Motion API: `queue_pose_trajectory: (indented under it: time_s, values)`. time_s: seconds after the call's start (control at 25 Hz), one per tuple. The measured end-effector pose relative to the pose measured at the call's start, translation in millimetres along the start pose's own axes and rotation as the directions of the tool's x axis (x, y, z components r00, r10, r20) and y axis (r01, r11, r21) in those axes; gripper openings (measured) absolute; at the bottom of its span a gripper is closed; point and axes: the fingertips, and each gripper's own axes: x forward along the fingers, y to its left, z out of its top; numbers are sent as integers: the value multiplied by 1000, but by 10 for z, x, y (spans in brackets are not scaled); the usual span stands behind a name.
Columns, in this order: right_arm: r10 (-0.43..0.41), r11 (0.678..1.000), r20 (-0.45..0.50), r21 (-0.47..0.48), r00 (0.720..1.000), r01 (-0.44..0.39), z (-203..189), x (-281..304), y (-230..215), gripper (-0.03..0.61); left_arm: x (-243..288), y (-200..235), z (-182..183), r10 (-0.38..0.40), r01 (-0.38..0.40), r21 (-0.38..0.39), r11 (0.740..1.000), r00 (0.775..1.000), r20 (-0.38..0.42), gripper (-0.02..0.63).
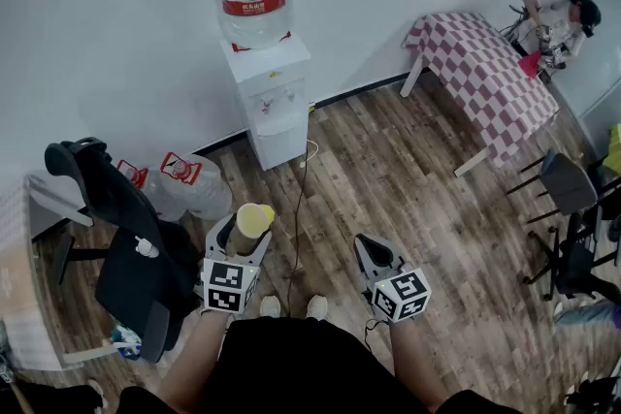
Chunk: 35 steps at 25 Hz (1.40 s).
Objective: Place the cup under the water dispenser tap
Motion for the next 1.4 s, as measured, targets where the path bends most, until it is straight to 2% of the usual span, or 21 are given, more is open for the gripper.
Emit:
queue_pose_trajectory:
  time_s: [0.52,0.96,1.4]
  values:
    - [19,1000,2,-6,1000,-19,-17,-112,23,20,26,-66,-55,10,-10,-5,1000,1000,-6,322]
    - [63,998,-34,23,997,-62,-323,-369,-155,21,28,-385,-168,43,-44,-20,999,999,-27,322]
    - [60,996,-41,62,997,-58,-493,-561,-334,21,24,-571,-169,51,-51,-3,999,997,-50,322]
